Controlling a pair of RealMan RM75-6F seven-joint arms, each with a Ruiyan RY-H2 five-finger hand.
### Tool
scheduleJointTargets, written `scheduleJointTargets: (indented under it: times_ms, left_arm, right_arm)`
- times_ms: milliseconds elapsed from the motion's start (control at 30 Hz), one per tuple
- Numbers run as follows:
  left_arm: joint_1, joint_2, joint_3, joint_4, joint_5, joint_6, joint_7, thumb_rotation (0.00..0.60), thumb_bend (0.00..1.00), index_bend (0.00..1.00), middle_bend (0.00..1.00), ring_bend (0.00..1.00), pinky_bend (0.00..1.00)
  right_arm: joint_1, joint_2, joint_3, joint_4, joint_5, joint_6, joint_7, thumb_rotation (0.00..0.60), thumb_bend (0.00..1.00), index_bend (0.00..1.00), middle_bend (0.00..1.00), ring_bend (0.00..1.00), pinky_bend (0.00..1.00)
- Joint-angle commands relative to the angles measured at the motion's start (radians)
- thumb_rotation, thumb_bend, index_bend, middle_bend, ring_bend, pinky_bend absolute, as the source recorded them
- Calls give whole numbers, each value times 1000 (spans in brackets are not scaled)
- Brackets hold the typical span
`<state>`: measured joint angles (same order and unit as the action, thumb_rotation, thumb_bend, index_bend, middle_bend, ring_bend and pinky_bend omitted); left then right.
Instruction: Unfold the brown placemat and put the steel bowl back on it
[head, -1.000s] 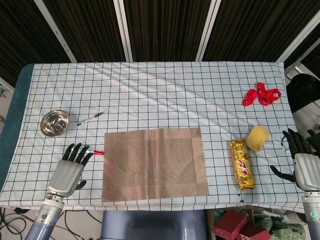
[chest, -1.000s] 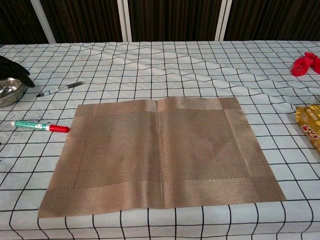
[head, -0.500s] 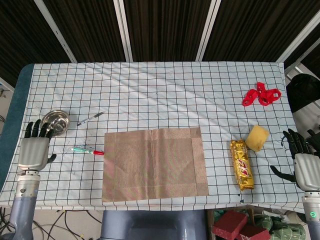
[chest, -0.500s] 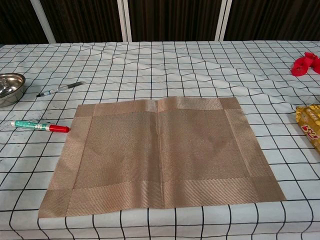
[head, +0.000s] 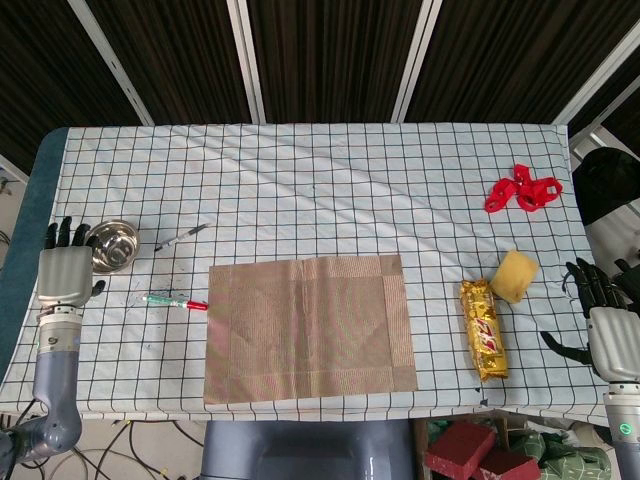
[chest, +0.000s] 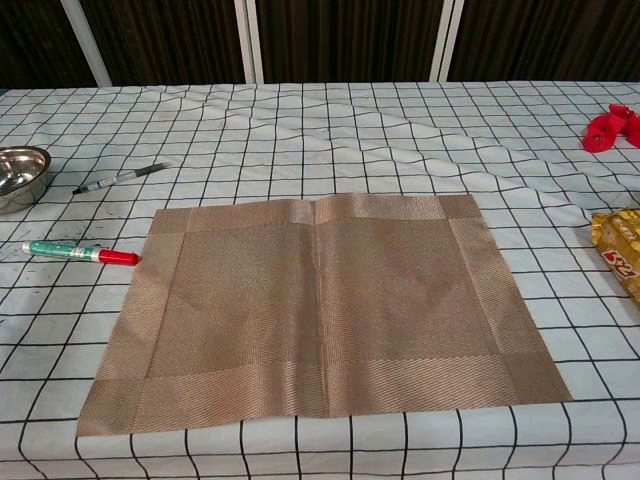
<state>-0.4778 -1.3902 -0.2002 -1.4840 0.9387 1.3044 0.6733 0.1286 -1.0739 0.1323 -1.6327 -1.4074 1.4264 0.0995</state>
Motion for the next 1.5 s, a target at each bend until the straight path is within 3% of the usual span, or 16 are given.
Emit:
scheduleJointTargets:
  times_ms: [33,333,1000,1500]
  left_arm:
    - [-28,-42,-15,57,-36,-39,13,600,166,387,187,31,94]
    - [-80,-128,-50,162,-161,-113,65,600,168,406,194,31,94]
    - [-142,-248,-71,387,-294,-187,149,600,205,476,218,32,94]
    - [-160,-311,-66,501,-304,-232,154,600,238,576,233,32,93]
  right_arm:
    - [0,0,0,0,1,-1,-1,600,133,0,0,0,174]
    - [0,-1,1,-1,3,-2,-4,600,133,0,0,0,174]
    - [2,0,5,0,10,-6,-1,600,133,0,0,0,174]
    - [3,0,6,1,12,-8,-2,600,134,0,0,0,174]
